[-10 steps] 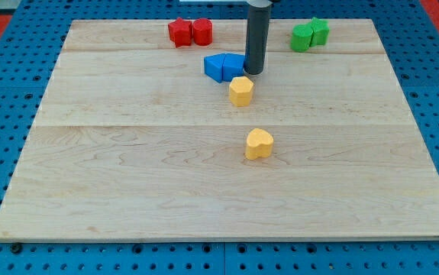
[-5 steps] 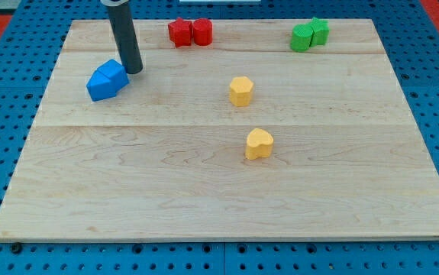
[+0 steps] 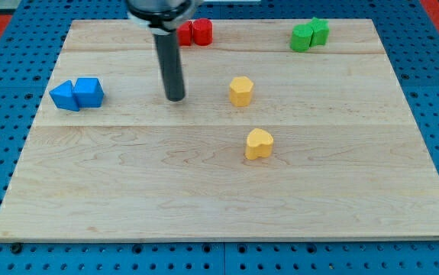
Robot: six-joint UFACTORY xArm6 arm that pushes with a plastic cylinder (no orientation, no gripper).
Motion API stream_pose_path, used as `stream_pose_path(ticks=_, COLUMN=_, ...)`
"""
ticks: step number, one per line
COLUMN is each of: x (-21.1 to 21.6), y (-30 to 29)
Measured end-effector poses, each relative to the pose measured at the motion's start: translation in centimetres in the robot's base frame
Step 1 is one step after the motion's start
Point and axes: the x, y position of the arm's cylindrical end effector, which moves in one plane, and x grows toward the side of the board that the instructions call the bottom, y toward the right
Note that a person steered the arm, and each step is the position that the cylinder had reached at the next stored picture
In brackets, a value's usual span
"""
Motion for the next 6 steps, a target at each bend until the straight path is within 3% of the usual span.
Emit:
stream_pose_path(ticks=1, x=1.6, y=5.2)
stream_pose_path(ticks=2, x=-1.6, y=5.5)
stream_pose_path(ticks=6, x=-4.0, y=4.6)
